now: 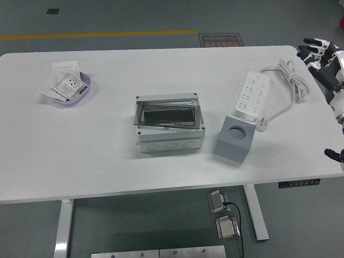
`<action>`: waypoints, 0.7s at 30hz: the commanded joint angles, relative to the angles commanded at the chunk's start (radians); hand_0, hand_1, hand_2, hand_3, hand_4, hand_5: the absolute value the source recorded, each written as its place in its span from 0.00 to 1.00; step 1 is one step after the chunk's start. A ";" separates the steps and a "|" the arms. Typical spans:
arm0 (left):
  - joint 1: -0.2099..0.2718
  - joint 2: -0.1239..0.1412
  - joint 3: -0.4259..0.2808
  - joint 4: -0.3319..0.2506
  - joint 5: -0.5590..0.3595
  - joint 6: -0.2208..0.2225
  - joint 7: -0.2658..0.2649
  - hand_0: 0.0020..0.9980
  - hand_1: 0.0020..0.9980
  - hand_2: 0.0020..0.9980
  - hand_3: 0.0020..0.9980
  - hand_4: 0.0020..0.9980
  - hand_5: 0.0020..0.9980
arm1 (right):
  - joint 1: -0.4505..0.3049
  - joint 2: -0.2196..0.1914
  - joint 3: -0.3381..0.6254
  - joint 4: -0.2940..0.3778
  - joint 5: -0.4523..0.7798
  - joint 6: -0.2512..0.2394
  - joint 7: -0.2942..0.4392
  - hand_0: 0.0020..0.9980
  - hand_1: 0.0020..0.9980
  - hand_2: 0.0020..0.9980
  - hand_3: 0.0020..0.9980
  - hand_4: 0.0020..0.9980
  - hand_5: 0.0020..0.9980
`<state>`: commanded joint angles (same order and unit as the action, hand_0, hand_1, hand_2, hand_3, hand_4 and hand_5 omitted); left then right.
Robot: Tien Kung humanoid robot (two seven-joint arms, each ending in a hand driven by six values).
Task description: Pick up the cylinder from the cube,place it in the box,flap close box
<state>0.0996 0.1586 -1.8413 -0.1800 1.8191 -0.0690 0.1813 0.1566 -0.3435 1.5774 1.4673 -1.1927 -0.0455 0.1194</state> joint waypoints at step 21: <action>-0.003 -0.002 0.004 0.000 -0.003 -0.002 0.002 0.58 0.62 0.54 0.59 0.72 0.36 | -0.003 0.005 0.007 0.000 -0.005 0.012 -0.005 0.75 0.65 0.68 0.50 0.74 0.42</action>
<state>0.0963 0.1566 -1.8370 -0.1800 1.8164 -0.0715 0.1835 0.1531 -0.3390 1.5844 1.4674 -1.1977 -0.0332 0.1147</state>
